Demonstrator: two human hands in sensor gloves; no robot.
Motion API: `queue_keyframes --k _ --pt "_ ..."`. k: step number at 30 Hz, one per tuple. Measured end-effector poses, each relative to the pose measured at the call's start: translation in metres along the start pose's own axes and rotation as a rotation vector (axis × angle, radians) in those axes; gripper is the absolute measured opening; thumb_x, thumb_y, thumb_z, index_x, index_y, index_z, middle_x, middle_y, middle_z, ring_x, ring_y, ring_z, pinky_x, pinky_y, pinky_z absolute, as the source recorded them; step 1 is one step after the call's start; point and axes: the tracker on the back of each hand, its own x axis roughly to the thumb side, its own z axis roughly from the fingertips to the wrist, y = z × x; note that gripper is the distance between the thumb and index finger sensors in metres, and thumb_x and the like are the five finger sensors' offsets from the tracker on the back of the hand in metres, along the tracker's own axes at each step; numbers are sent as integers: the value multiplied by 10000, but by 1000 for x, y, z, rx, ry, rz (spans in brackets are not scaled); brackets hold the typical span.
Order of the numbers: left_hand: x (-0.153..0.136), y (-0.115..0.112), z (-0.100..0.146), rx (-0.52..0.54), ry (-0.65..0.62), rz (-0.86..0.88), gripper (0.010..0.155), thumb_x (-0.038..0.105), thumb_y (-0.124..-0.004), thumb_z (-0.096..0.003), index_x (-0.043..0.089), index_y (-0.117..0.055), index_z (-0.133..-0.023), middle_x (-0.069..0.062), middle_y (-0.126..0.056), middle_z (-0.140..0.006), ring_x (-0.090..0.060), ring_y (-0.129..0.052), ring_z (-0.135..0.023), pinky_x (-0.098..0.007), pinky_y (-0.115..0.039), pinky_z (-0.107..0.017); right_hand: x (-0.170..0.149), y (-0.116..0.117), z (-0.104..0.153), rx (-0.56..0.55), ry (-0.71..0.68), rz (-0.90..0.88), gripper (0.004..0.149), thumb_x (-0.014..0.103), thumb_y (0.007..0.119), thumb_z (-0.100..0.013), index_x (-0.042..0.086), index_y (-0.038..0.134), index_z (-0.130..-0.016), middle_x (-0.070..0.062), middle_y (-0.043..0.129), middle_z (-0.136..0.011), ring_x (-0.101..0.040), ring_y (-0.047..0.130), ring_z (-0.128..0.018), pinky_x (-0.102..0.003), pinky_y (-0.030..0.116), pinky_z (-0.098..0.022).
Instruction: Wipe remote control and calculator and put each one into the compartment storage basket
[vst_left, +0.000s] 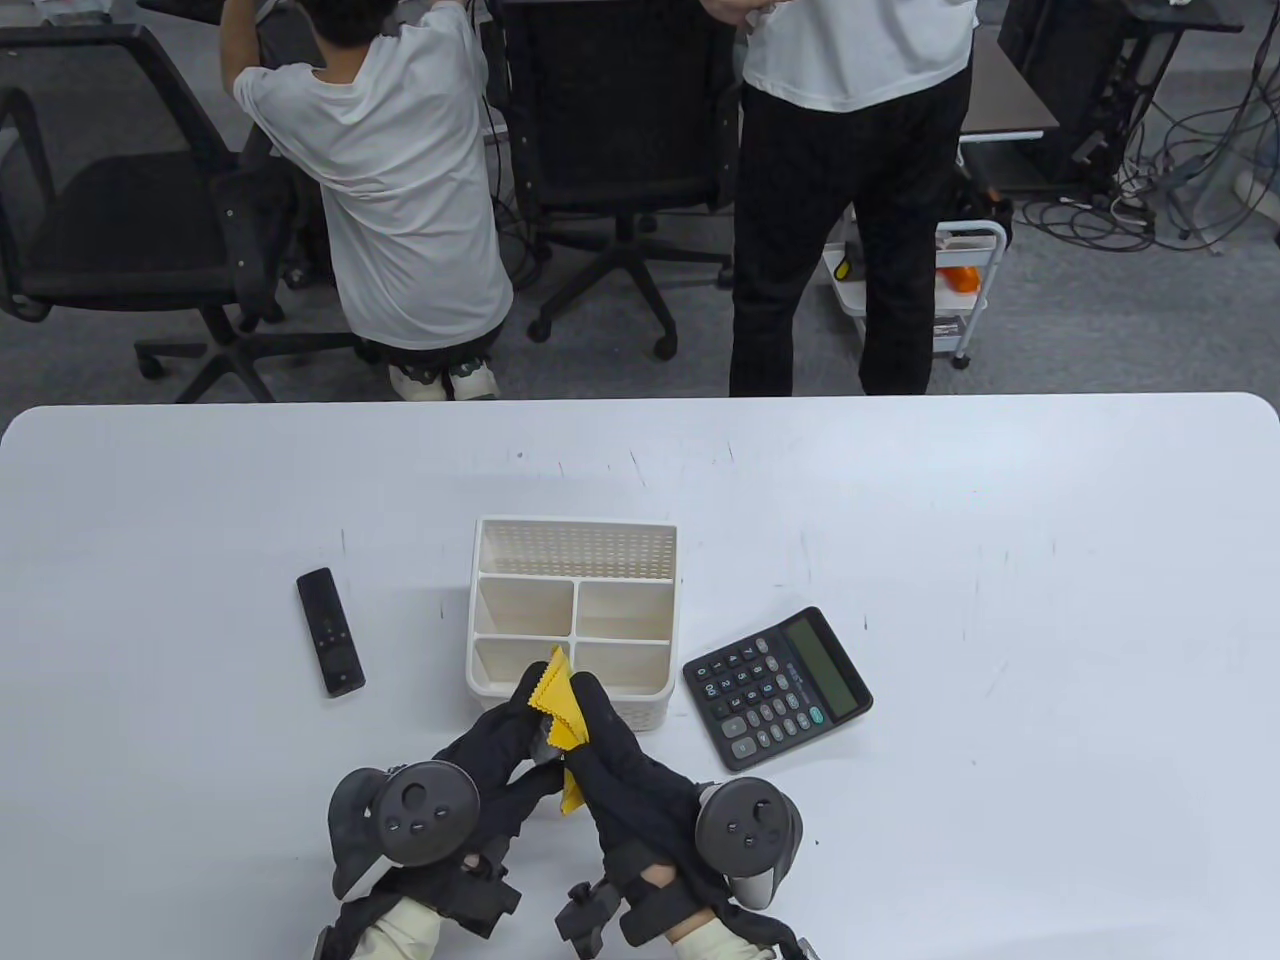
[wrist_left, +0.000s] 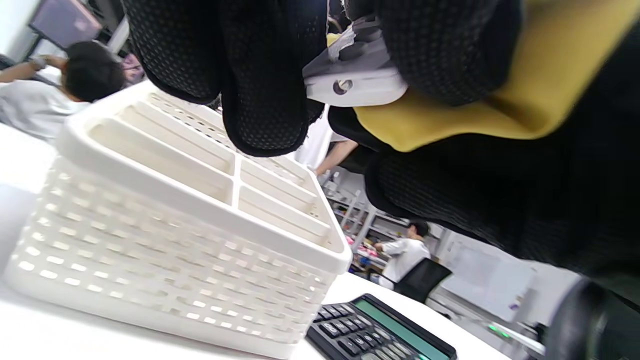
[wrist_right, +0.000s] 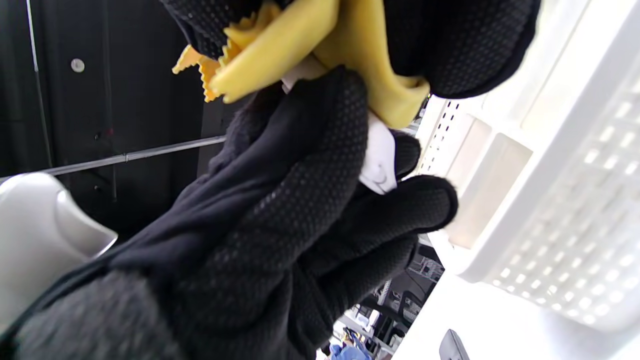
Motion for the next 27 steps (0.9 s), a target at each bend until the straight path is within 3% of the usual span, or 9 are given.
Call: queue_keyframes --k 6,10,13,18,27 --pt "1 0 1 24 35 15 752 440 -849 -439 318 -482 -1084 -102 -876 -938 -202 -1034 -739 -477 -807 -645 -5 -2 -1 4 47 -60 550 274 666 -594 35 558 -1077 -335 742 -1004 -457 861 -808 -590 748 -532" --pt "-4 2 1 45 102 -6 768 452 -836 -444 252 -476 -1093 -108 -876 -926 -197 -1039 -721 -477 -815 -634 2 5 2 56 -17 36 543 266 678 -588 48 569 -1073 -340 733 -1009 -478 850 -809 -602 740 -531" --pt "-3 3 2 47 103 -28 767 448 -844 -442 263 -482 -1092 -107 -875 -927 -200 -1037 -718 -482 -814 -631 9 8 3 50 -72 103 534 266 687 -582 62 593 -1066 -352 699 -1023 -483 832 -824 -606 729 -540" --pt "5 2 2 32 12 -52 761 430 -883 -419 345 -510 -1077 -75 -869 -949 -203 -1029 -753 -473 -806 -652 8 1 2 -5 -70 56 528 271 681 -584 76 604 -1069 -350 678 -1036 -478 821 -835 -607 718 -548" --pt "-2 2 3 72 65 24 794 486 -865 -405 281 -509 -1084 -72 -920 -888 -150 -1079 -692 -427 -859 -610 2 2 2 18 -8 -8 541 277 667 -592 41 583 -1072 -330 757 -1000 -468 854 -810 -602 740 -531"
